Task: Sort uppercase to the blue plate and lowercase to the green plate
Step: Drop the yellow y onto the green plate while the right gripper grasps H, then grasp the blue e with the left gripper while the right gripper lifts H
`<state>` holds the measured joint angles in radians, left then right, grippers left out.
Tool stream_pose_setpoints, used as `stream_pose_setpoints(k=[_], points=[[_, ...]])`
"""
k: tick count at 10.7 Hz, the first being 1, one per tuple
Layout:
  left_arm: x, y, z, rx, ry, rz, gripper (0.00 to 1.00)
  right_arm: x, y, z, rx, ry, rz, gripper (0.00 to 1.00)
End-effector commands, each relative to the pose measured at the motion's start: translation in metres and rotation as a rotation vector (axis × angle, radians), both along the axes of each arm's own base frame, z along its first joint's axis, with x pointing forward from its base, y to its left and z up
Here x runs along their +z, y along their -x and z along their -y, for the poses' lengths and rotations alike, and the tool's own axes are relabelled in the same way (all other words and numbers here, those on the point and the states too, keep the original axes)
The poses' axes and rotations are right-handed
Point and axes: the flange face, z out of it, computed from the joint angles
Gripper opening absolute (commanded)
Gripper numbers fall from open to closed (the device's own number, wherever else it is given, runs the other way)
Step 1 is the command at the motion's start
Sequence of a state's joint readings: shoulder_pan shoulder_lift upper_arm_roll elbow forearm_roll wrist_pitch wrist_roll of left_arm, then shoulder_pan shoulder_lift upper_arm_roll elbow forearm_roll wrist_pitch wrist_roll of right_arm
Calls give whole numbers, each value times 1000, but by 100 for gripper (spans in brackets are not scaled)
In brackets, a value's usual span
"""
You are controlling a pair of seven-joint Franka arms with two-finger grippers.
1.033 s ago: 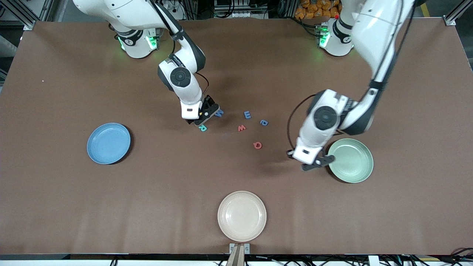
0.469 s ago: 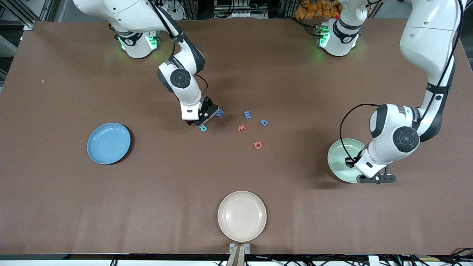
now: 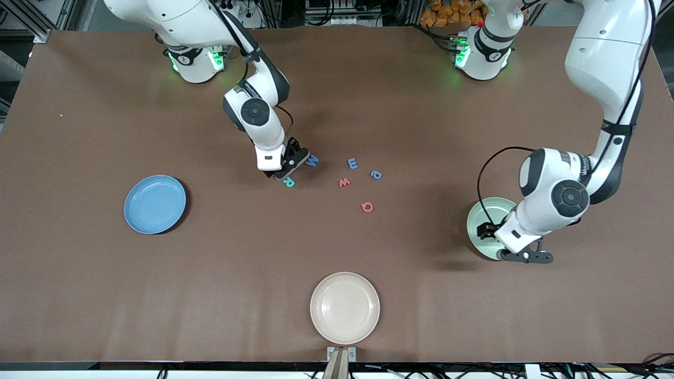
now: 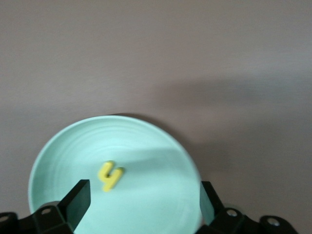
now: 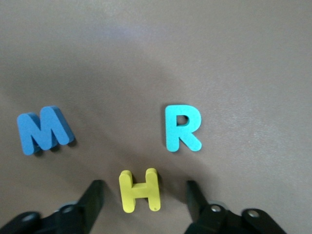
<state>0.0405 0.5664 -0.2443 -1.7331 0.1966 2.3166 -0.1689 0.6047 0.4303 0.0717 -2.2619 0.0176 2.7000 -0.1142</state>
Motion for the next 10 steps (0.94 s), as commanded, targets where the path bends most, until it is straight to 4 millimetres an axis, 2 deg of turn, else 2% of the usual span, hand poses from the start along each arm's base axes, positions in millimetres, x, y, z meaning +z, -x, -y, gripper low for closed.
stream_pose_setpoints(k=[1, 4, 6, 7, 9, 10], points=[[26, 19, 63, 75, 33, -8, 100, -5, 1, 2, 16, 0, 1, 58], [23, 61, 164, 267, 44, -56, 100, -6, 2, 3, 14, 0, -1, 41], [17, 93, 217, 421, 21, -82, 100, -5, 1, 3, 12, 1, 0, 31], [7, 111, 238, 485, 5, -99, 100, -5, 0, 4, 11, 1, 0, 29], [-10, 145, 267, 570, -33, -122, 100, -4, -7, 13, -4, 8, -6, 22], [-17, 153, 271, 617, -39, -127, 100, -1, -12, 18, -9, 12, -11, 21]])
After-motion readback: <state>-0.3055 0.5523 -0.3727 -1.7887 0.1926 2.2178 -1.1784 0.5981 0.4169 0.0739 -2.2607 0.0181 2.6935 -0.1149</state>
